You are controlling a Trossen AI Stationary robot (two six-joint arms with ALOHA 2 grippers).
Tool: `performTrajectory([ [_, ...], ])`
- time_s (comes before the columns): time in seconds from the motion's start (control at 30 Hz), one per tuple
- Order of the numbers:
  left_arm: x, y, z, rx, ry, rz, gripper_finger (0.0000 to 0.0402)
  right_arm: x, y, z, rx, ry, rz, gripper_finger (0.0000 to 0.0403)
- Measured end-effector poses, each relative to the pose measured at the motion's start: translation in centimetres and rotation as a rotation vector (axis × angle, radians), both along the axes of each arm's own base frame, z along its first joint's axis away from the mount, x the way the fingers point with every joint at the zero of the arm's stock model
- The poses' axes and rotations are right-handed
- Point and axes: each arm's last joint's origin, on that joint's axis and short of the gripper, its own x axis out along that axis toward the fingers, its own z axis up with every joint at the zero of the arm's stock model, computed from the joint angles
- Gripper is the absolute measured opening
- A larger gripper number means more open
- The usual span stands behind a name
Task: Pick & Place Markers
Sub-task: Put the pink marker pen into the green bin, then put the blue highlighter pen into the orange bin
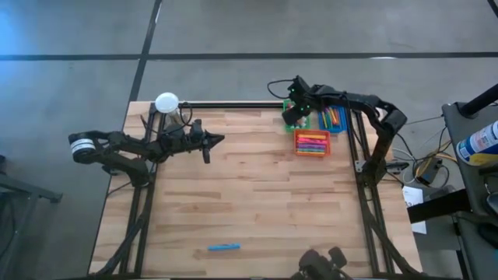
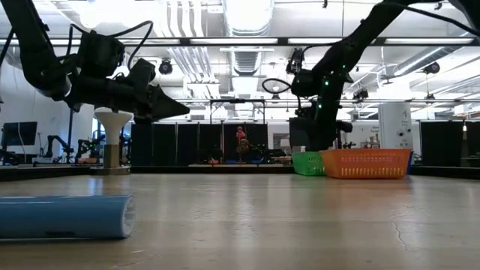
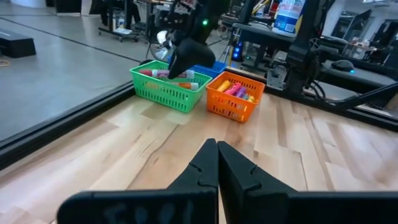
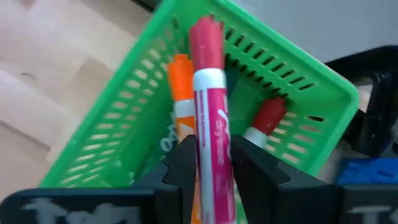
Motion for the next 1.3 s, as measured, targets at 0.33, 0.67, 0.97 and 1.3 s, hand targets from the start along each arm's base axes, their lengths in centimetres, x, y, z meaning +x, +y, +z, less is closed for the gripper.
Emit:
performTrajectory([
  [0.33, -0.5, 0.1, -0.3, 0.008, 0.004, 0.016, 0.0, 0.0, 3.5, 4.3, -0.038, -0.03, 0.071, 0.015],
  [0.67, 0.6, -2.4, -0.7, -0.042, 0.05, -0.246, 0.0, 1.7, 16.7, 3.9, -0.101, -0.258, 0.364, 0.0036],
  [0.97, 3.9, -11.6, -0.1, -0.161, 0.441, -0.412, 0.0001, 0.2, 23.1, 2.7, -0.196, -0.356, 0.432, 0.0023],
  [1.3, 4.8, -22.2, 5.0, -0.21, 0.704, -0.397, 0.0004, 0.3, 25.2, 2.2, -0.239, -0.349, 0.491, 0.0023],
])
